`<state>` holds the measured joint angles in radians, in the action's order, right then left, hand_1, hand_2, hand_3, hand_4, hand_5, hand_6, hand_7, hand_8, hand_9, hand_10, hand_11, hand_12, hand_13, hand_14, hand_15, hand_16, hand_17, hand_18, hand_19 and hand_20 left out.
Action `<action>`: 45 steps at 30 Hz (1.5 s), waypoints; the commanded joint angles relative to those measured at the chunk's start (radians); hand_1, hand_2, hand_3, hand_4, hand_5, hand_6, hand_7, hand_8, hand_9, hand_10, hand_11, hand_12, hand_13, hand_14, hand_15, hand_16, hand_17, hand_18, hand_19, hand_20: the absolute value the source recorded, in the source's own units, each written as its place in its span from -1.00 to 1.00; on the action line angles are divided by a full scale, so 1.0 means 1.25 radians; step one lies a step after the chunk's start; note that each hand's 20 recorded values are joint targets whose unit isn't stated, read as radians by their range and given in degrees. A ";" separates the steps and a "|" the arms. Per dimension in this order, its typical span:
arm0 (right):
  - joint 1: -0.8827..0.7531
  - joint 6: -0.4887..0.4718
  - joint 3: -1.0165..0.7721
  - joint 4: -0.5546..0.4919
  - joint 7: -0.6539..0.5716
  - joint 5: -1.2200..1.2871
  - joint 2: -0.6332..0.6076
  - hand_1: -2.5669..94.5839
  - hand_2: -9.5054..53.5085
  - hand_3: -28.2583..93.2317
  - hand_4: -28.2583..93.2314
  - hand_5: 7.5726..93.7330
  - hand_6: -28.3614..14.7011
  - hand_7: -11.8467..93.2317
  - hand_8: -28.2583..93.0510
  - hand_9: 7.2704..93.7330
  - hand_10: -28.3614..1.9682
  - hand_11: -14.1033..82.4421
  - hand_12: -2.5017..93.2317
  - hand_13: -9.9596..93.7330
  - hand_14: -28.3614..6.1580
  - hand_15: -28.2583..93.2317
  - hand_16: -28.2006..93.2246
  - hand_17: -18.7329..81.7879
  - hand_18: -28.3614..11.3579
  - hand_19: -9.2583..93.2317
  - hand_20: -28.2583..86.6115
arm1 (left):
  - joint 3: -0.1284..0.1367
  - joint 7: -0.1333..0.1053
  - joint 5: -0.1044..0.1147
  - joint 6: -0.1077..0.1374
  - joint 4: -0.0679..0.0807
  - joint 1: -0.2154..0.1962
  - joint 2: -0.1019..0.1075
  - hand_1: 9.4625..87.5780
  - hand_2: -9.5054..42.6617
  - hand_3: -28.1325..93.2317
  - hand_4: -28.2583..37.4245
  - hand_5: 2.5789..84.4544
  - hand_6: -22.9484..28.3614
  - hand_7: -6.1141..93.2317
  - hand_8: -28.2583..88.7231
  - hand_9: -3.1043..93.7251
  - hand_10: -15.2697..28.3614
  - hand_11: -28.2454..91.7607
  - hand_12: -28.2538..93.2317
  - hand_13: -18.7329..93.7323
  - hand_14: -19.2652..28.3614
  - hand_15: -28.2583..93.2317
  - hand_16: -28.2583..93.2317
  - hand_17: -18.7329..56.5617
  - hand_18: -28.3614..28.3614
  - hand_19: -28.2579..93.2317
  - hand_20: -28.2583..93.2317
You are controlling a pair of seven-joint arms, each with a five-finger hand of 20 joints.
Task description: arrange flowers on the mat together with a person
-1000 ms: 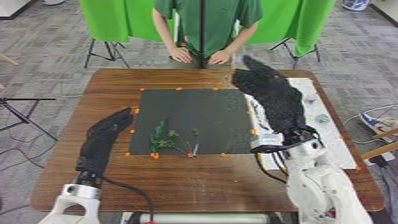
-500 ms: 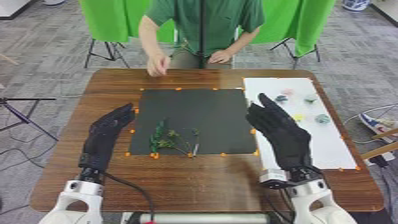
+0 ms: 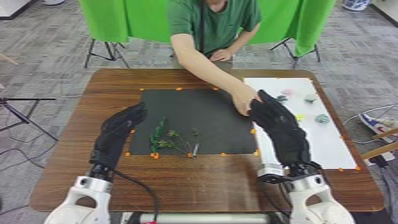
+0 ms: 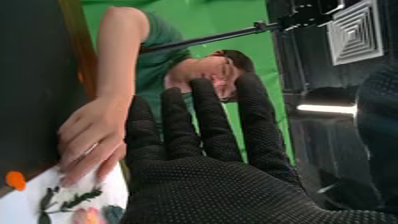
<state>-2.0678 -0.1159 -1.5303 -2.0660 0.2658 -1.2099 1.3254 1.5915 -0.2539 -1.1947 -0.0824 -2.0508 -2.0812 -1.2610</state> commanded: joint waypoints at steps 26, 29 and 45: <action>-0.020 0.009 -0.017 -0.001 -0.030 -0.012 0.019 -0.64 -0.96 0.75 -0.79 -0.35 0.19 -0.62 -0.66 -0.32 -0.12 -0.64 -0.65 -0.30 -0.16 -0.45 -0.20 -0.39 -0.33 -0.64 -0.08 | 0.024 0.002 -0.007 0.001 0.001 -0.019 -0.007 -0.52 -1.00 0.52 -0.62 0.02 0.03 -0.64 -0.61 -0.07 0.26 -0.33 -0.29 -0.11 0.46 -0.40 -0.46 -0.41 0.40 -0.46 -0.25; -0.018 0.011 -0.016 0.000 -0.027 -0.015 0.020 -0.64 -0.96 0.76 -0.79 -0.35 0.19 -0.62 -0.66 -0.32 -0.12 -0.64 -0.65 -0.30 -0.16 -0.45 -0.20 -0.39 -0.32 -0.64 -0.08 | 0.025 0.000 -0.006 0.005 0.001 -0.022 -0.009 -0.52 -1.00 0.52 -0.62 0.02 0.02 -0.65 -0.61 -0.06 0.26 -0.33 -0.29 -0.11 0.46 -0.40 -0.46 -0.41 0.40 -0.46 -0.25; -0.018 0.029 -0.018 -0.004 -0.025 -0.014 0.012 -0.63 -0.96 0.76 -0.79 -0.35 0.20 -0.61 -0.66 -0.31 -0.12 -0.64 -0.64 -0.29 -0.15 -0.44 -0.20 -0.39 -0.32 -0.64 -0.08 | 0.040 0.001 0.003 0.014 -0.006 -0.040 -0.013 -0.52 -1.00 0.52 -0.62 0.02 0.03 -0.65 -0.61 -0.06 0.25 -0.33 -0.29 -0.11 0.46 -0.40 -0.46 -0.42 0.40 -0.47 -0.25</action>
<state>-2.0851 -0.1017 -1.5517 -2.0644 0.2217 -1.2253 1.3467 1.6307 -0.2569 -1.1992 -0.0697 -2.0569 -2.1057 -1.2727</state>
